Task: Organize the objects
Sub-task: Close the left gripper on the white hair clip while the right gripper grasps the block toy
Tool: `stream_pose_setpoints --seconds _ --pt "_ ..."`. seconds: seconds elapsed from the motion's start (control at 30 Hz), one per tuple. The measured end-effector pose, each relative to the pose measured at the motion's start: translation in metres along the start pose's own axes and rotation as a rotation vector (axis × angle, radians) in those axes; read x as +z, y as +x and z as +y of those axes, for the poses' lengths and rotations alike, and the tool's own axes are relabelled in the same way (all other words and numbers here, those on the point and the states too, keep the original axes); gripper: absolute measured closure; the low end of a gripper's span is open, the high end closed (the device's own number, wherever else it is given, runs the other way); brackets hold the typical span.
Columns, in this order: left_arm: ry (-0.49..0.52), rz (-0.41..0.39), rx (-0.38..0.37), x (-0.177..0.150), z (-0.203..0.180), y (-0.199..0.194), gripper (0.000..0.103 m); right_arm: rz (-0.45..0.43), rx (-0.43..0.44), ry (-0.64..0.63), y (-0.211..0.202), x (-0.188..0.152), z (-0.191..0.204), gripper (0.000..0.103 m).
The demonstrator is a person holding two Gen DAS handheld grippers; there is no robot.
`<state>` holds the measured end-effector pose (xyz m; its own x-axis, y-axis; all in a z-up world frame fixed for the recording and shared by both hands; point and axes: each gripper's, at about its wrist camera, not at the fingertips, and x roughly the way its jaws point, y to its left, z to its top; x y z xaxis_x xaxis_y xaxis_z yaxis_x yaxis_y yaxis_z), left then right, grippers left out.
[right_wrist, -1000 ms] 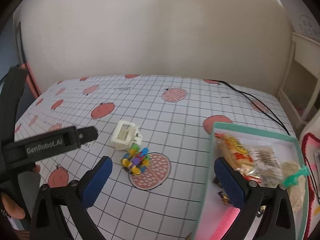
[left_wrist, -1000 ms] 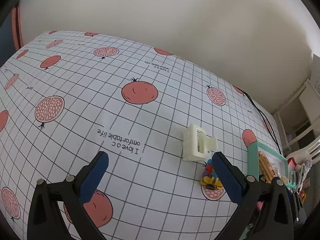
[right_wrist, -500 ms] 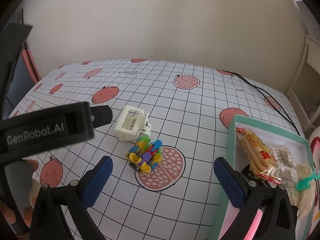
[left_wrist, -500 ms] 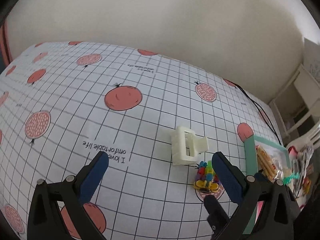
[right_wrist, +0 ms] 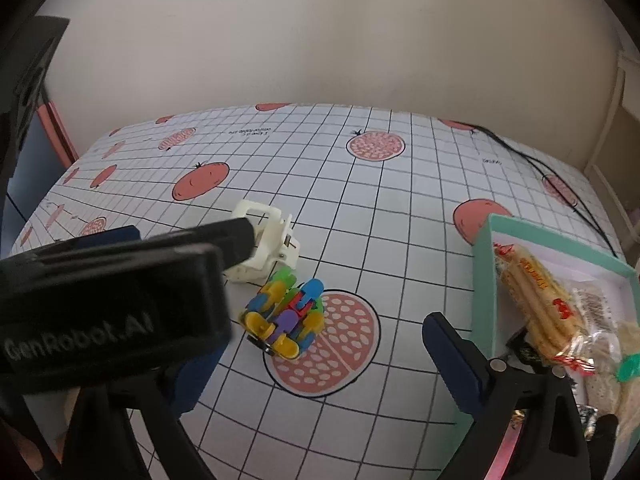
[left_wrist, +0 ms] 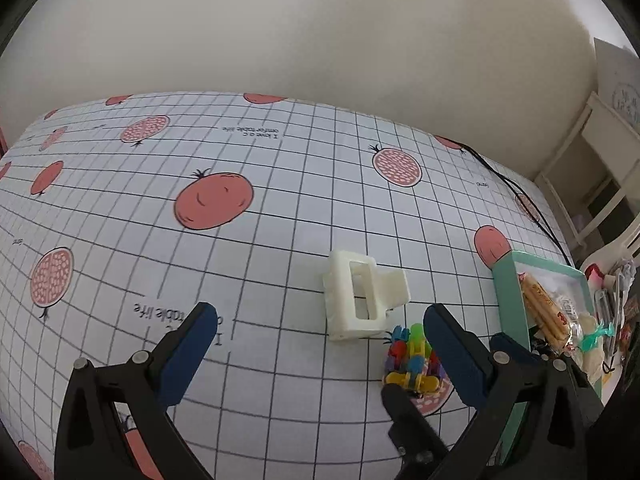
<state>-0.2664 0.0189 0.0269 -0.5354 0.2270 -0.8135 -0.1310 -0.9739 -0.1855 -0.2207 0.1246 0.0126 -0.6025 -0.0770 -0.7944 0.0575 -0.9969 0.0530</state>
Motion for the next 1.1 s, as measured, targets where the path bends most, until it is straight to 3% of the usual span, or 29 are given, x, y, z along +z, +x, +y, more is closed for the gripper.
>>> stream_pose_setpoints --seconds 0.33,0.7,1.1 --pt "0.016 0.019 0.001 0.005 -0.004 0.016 0.000 0.015 0.019 0.033 0.011 0.001 -0.005 0.008" --pt "0.033 0.013 0.003 0.005 -0.011 0.023 0.002 0.020 0.036 0.051 0.011 0.002 -0.008 0.020" --pt "0.043 0.031 -0.002 0.003 -0.015 0.030 0.048 0.029 0.000 0.060 0.013 0.002 -0.014 0.037"
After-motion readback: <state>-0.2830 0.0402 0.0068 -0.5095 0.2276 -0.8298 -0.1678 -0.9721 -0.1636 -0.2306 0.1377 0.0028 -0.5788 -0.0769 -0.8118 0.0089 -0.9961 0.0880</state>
